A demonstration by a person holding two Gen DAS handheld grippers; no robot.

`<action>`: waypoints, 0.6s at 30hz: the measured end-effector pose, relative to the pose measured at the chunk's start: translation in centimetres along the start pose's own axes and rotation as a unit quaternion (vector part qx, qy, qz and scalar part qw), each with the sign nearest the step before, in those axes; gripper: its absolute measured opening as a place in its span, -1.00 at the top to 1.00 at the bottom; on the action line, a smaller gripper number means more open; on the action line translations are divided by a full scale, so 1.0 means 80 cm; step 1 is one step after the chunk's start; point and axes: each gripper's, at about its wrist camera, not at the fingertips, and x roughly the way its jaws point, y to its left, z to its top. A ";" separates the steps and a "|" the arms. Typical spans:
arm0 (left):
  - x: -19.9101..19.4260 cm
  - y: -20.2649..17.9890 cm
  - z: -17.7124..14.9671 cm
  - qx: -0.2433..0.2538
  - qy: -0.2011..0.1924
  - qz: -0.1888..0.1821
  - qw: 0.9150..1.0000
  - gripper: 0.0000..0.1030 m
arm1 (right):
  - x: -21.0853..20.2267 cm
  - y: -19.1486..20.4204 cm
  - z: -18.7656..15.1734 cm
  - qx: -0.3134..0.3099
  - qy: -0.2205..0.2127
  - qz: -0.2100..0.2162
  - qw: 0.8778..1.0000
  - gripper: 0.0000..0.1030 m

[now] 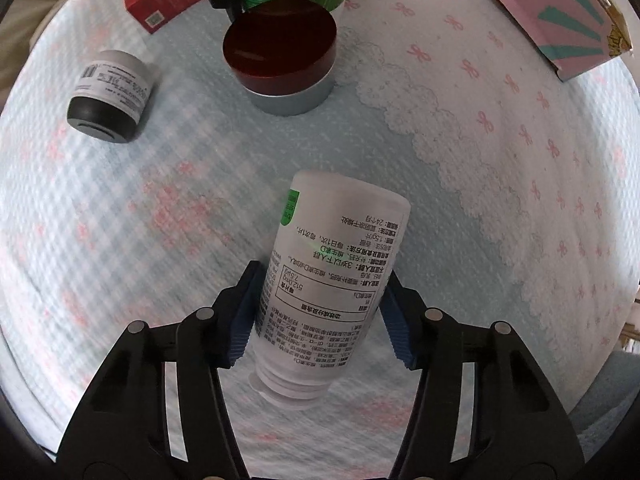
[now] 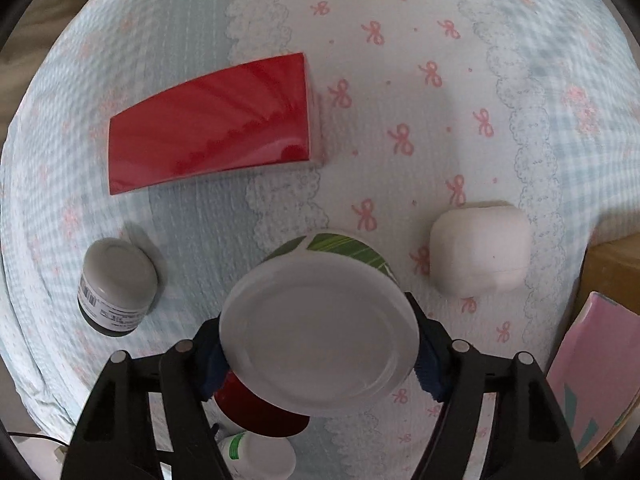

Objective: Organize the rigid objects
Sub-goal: 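Grasp the white pill bottle with the left gripper while the right grasps the white-lidded green jar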

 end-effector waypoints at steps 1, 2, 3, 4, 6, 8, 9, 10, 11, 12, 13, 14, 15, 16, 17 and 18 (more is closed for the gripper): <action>0.000 -0.002 -0.002 -0.004 0.000 -0.002 1.000 -0.03 | 0.000 0.000 0.000 0.000 -0.001 -0.001 1.000 -0.36; -0.001 0.000 -0.002 -0.008 0.001 -0.004 1.000 -0.02 | 0.000 0.001 0.000 -0.001 -0.001 -0.002 1.000 -0.36; -0.002 0.001 -0.003 -0.012 0.000 -0.005 1.000 -0.02 | 0.001 0.001 0.000 -0.002 -0.001 -0.002 1.000 -0.36; -0.004 0.009 -0.006 -0.017 -0.002 -0.005 1.000 -0.02 | -0.001 0.003 0.001 -0.002 -0.001 -0.002 1.000 -0.35; -0.006 0.011 -0.011 -0.025 -0.007 -0.006 1.000 -0.02 | 0.001 -0.001 0.000 -0.003 -0.002 -0.001 1.000 -0.35; -0.012 0.012 -0.018 -0.034 -0.014 -0.006 0.999 -0.02 | 0.001 -0.004 0.000 -0.002 -0.004 0.000 1.000 -0.35; -0.016 0.016 -0.021 -0.040 -0.020 -0.008 0.999 -0.02 | -0.001 -0.001 0.000 0.000 -0.008 -0.001 1.000 -0.34; -0.020 0.020 -0.024 -0.050 -0.026 -0.011 0.998 -0.02 | -0.007 0.000 0.000 0.001 -0.012 -0.004 1.000 -0.34; -0.026 0.025 -0.027 -0.059 -0.030 -0.014 0.998 -0.02 | -0.010 0.000 -0.001 0.002 -0.015 -0.005 1.000 -0.34; -0.031 0.032 -0.030 -0.074 -0.035 -0.015 0.997 -0.02 | -0.014 0.001 -0.003 0.004 -0.019 -0.004 1.000 -0.34; -0.035 0.038 -0.031 -0.082 -0.038 -0.016 0.996 -0.02 | -0.018 0.000 -0.004 0.007 -0.023 -0.002 1.000 -0.34; -0.040 0.043 -0.033 -0.092 -0.041 -0.017 0.995 -0.02 | -0.023 0.000 -0.006 0.009 -0.027 -0.002 1.000 -0.34; -0.045 0.049 -0.036 -0.103 -0.046 -0.019 0.993 -0.02 | -0.027 0.000 -0.007 0.009 -0.031 -0.002 0.999 -0.34; -0.050 0.055 -0.039 -0.115 -0.050 -0.022 0.992 -0.02 | -0.032 0.000 -0.008 0.010 -0.035 -0.002 0.999 -0.34; -0.054 0.062 -0.042 -0.124 -0.053 -0.024 0.991 -0.02 | -0.038 0.000 -0.010 0.010 -0.040 0.000 0.999 -0.34; -0.060 0.068 -0.045 -0.135 -0.057 -0.026 0.989 -0.02 | -0.044 0.001 -0.013 0.009 -0.045 0.001 0.999 -0.34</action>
